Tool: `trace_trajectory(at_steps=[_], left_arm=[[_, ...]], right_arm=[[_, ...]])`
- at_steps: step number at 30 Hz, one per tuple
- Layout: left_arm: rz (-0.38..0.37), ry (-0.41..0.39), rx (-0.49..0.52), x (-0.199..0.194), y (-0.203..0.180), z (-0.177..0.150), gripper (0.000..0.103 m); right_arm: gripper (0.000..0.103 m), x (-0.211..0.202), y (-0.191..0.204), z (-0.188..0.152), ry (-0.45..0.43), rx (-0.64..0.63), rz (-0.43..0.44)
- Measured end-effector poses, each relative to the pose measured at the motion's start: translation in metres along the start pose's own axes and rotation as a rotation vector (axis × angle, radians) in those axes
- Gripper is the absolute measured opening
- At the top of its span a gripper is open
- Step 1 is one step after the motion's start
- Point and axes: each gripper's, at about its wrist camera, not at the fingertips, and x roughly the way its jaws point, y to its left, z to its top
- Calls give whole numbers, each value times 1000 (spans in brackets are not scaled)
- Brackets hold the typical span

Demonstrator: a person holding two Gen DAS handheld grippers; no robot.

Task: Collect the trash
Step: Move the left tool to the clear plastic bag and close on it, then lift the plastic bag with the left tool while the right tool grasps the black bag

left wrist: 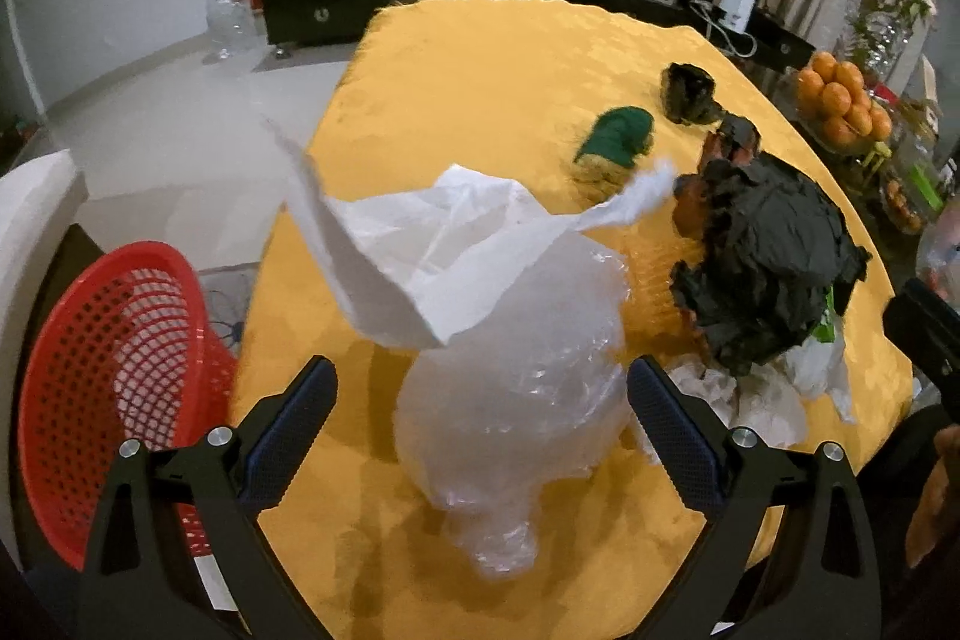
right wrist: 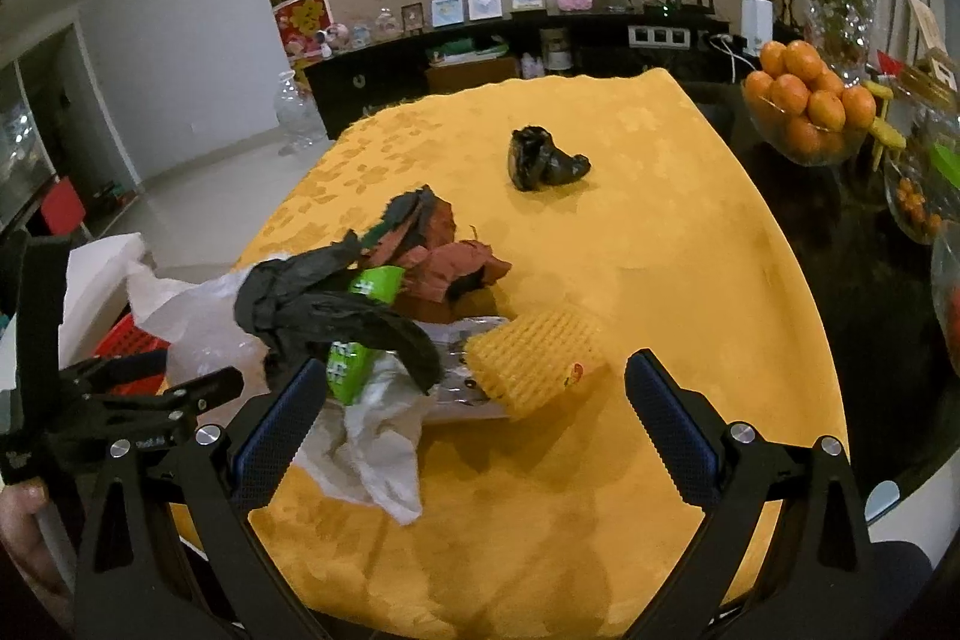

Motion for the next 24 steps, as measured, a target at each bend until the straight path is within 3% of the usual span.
trace_trajectory(at_steps=[3, 7, 15, 24], left_arm=[[-47, 22, 3, 6, -3, -2, 66], [-77, 18, 4, 4, -3, -4, 54], [-103, -11, 2, -20, -3, -14, 50], [-55, -104, 16, -60, 3, -24, 50]], right_arm=[[96, 3, -3, 0, 7, 11, -2], [96, 4, -5, -1, 8, 19, -9], [96, -1, -7, -2, -14, 19, -19], [96, -9, 25, 0, -54, -84, 27]])
